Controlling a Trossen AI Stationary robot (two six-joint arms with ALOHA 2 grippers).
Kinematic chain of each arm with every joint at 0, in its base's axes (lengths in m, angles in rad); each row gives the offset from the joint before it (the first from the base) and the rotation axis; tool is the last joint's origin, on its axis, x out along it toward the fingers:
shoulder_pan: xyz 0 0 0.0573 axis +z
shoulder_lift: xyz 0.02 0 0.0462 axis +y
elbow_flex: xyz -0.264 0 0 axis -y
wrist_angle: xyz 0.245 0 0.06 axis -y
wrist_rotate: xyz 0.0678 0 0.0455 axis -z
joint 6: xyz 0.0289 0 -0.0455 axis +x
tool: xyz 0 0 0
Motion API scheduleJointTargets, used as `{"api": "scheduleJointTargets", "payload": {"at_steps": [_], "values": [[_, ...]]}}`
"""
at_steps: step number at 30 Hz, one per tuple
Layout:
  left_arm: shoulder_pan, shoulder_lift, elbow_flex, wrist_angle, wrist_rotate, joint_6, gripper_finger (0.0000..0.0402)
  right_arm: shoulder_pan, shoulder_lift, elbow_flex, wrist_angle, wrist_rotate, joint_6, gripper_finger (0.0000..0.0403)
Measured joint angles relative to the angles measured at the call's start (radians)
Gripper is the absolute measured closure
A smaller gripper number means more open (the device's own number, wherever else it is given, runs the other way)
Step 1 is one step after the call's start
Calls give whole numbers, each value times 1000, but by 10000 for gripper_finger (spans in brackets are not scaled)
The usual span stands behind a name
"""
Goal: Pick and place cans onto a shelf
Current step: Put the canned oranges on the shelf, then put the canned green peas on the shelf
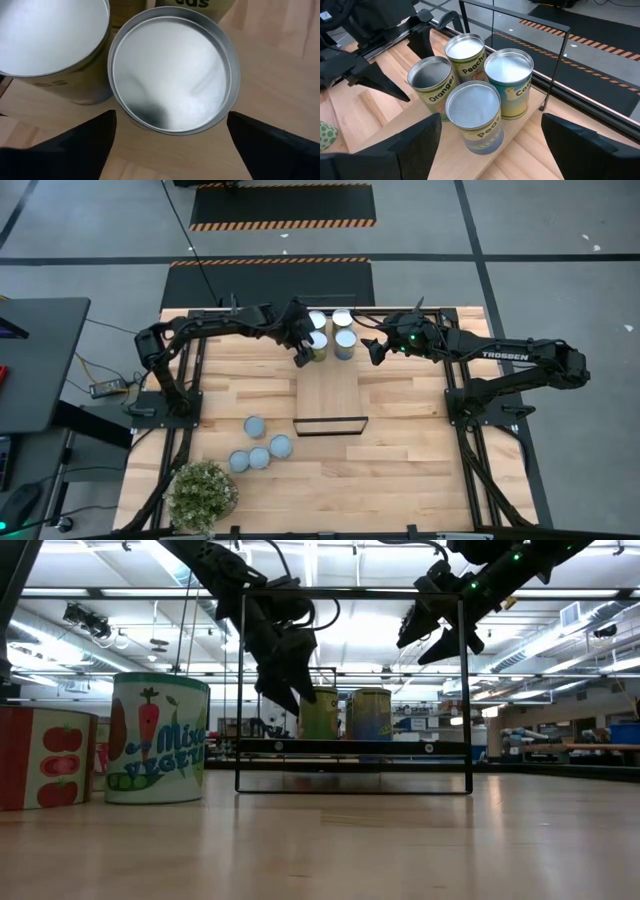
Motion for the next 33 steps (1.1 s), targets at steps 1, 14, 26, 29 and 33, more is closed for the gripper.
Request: {"api": "scheduleJointTargets", "payload": {"at_steps": [1,14,26,29,33], "values": [[3,0,0,0,6,0,9,0,0,0,0,0,0,53],[18,0,0,5,34,-23,2,0,0,0,0,0,0,53],[7,-22,-1,-70,-13,-28,1,0,0,0,0,0,0,53],[7,-49,-1,-84,-56,-71,1,0,0,0,1,0,0,53],[1,-101,-1,-120,-84,-164,1,0,0,0,7,0,0,53]]}}
